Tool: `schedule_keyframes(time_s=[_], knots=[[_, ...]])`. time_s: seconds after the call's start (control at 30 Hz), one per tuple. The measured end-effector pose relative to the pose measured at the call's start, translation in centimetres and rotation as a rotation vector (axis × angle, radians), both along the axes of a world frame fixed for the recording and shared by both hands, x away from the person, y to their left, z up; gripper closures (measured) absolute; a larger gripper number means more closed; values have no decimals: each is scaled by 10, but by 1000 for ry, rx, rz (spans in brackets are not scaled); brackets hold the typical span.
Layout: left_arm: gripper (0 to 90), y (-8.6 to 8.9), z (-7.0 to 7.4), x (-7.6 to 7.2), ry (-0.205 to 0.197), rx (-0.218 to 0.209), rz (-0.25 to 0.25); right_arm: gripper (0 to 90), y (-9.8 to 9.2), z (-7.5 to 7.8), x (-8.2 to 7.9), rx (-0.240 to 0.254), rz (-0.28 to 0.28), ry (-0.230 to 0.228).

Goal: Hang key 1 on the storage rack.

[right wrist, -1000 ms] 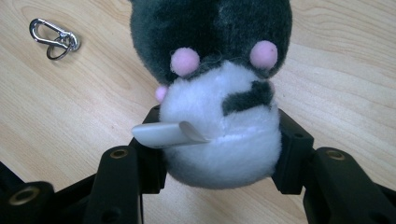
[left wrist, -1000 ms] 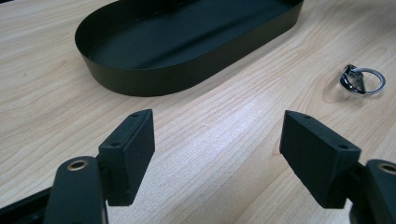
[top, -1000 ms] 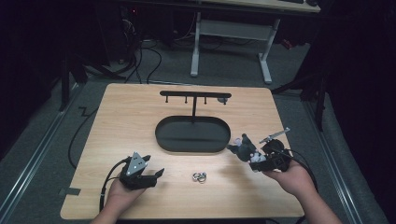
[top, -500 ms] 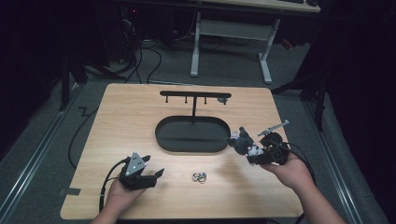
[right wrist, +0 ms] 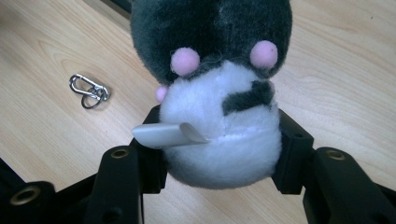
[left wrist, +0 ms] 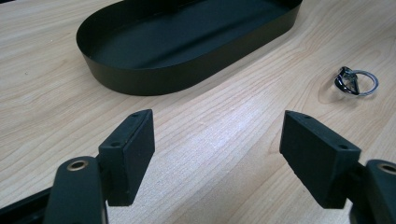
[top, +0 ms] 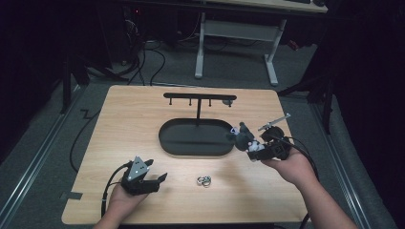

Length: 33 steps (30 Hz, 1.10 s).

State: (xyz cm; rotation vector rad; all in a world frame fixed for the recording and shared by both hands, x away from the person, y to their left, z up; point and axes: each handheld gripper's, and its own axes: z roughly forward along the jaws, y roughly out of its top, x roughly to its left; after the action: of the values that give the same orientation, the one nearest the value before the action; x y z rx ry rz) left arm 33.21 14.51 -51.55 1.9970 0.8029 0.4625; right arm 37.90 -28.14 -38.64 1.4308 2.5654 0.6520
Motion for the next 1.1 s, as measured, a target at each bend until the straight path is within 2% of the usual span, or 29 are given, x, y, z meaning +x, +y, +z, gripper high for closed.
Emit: schedule_keyframes(time_s=[0.33,0.73,1.1], knots=[[271,1,0,2,0,-2,-3,485,9,17,14,-6,-3,-6],[272,-1,0,1,2,2,-14,486,14,40,31,14,-24,-28],[272,-1,-1,1,6,4,-19,485,10,52,38,27,-52,-40]])
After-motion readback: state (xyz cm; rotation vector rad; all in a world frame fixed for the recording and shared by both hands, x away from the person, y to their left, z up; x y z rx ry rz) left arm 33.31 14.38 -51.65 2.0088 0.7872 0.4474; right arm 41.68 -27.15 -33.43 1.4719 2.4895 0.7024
